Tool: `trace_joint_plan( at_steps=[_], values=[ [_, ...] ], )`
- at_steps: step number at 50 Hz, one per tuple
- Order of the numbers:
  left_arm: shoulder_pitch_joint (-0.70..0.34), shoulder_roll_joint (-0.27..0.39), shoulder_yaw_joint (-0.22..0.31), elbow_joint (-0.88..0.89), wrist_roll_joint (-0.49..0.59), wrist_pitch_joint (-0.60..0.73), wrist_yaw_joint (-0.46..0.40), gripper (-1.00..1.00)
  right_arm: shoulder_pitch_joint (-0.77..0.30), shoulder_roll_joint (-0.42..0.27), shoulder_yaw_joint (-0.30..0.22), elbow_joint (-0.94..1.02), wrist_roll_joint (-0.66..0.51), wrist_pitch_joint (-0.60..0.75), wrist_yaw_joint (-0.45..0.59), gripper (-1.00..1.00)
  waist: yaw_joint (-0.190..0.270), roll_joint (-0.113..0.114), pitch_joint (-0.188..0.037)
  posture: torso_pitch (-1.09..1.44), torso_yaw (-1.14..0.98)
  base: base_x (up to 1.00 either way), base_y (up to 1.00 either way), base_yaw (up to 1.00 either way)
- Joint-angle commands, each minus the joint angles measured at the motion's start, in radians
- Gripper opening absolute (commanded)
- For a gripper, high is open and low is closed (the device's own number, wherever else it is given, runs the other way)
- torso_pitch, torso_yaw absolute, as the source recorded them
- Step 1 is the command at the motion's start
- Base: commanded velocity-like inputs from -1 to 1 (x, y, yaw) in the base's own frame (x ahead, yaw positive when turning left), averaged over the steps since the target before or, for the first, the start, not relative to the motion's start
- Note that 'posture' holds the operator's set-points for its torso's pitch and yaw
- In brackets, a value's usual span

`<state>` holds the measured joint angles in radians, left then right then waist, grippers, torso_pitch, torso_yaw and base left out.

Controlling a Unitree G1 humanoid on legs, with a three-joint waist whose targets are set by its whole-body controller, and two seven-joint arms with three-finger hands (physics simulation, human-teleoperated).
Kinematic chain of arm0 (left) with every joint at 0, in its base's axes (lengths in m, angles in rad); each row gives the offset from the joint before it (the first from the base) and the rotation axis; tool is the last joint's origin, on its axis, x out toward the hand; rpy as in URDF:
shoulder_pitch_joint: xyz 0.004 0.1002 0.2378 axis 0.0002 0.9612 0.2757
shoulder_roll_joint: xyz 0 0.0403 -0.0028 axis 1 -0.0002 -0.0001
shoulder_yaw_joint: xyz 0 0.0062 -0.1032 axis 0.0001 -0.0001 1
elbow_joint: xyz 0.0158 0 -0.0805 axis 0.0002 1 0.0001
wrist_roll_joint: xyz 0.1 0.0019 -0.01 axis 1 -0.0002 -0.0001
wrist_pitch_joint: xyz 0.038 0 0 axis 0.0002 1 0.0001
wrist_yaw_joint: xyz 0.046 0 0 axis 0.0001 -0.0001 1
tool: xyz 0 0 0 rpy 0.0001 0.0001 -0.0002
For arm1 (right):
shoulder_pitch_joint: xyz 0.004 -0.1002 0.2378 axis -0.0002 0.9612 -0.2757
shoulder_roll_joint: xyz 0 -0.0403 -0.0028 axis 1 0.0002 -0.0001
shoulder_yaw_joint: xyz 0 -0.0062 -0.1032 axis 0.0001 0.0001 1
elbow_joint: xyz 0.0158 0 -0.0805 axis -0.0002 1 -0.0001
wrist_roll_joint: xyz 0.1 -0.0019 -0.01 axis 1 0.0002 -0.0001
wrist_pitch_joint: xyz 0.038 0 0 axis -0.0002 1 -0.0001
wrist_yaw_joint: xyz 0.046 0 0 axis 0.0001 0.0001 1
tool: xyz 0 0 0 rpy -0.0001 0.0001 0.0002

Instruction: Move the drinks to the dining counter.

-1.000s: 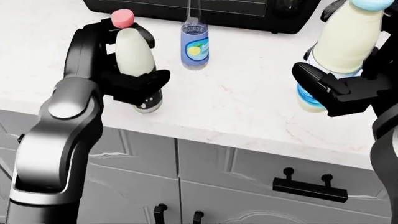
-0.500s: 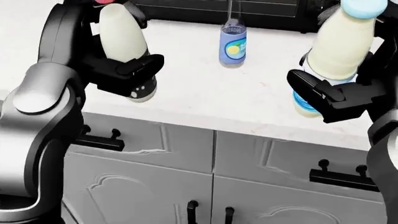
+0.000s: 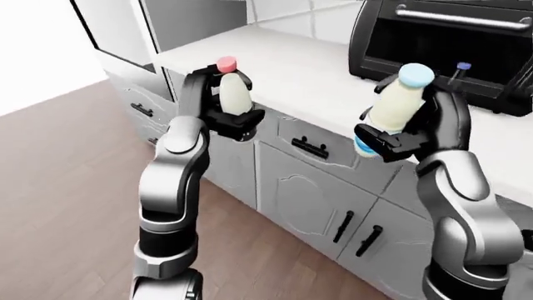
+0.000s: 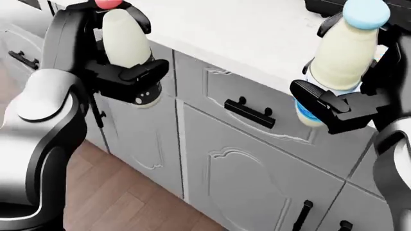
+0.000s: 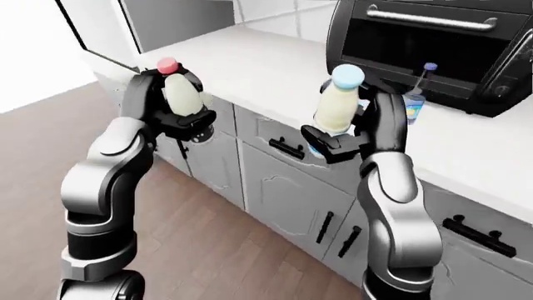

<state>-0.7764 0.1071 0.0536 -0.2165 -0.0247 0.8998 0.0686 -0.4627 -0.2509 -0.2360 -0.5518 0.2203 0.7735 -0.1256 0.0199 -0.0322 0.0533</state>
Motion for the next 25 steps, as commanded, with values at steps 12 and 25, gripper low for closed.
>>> trace_joint_plan(
  at_steps=[12, 25],
  values=[
    [-0.029, 0.007, 0.008, -0.047, 0.001, -0.040, 0.010, -1.00, -0.024, -0.008, 0.000, -0.048, -0.004, -0.041, 0.017, -1.00, 0.007, 0.034, -0.019, 0.00, 0.00, 0.33, 0.00, 0.68],
    [-0.030, 0.009, 0.013, -0.044, -0.007, -0.047, 0.017, -1.00, -0.026, -0.007, 0.006, -0.045, -0.028, -0.045, 0.028, -1.00, 0.021, -0.101, -0.013, 0.00, 0.00, 0.53, 0.00, 0.80]
  ],
)
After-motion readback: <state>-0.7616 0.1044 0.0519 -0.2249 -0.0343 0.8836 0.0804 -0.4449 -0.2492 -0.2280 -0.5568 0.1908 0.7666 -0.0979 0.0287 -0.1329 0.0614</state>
